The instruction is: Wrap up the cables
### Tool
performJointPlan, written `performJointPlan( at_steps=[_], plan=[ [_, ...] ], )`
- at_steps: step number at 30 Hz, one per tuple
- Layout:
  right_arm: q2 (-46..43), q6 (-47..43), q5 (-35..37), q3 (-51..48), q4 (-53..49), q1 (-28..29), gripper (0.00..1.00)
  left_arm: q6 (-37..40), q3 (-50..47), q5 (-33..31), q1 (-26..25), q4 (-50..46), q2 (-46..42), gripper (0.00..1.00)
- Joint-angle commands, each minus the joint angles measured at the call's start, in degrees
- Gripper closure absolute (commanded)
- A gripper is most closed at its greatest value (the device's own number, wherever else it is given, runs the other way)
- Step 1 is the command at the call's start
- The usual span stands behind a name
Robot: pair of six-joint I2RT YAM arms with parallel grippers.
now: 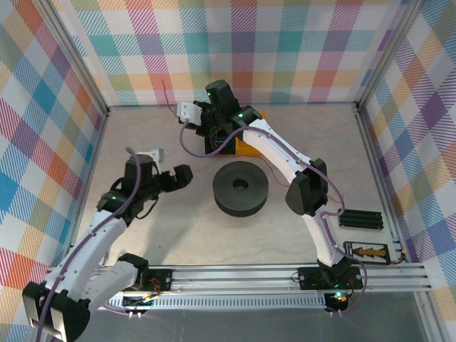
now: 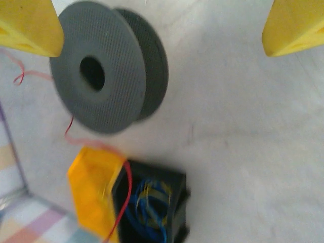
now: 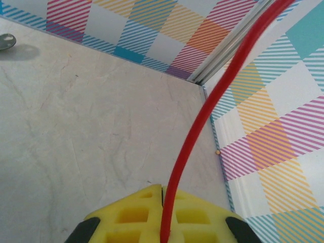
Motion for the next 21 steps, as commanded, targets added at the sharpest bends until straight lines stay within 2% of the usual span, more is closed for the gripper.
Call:
performJointPlan(
  at_steps=[1, 5, 10, 16, 21],
  plan=[
    [-1.57, -2.69, -0.35, 1.37, -0.41, -0.34, 1.0, -4.16, -1.81, -0.63, -3.28, 4.63, 1.75, 0.0],
    [-1.81, -2.06, -0.39, 1.36, -0.18, -0.2, 1.0, -6.95, -5.47, 1.3, -7.03, 14.75, 8.35, 0.0],
    [-2.17, -1.47, 0.51, 1.2, -1.39, -0.1, 1.0, -7.66, -5.54, 3.18, -11.06, 24.44, 17.03, 0.0],
    [-3.19, -1.41, 2.56, -0.51, -2.18, -0.2, 1.0, -10.33, -4.68, 13.07, -12.0, 40.13, 30.1, 0.0],
    [-3.2, -1.05, 3.64, -0.73, -1.85, -0.27, 1.0, -13.15, -2.69, 14.61, -12.73, 47.55, 38.34, 0.01]
  ],
)
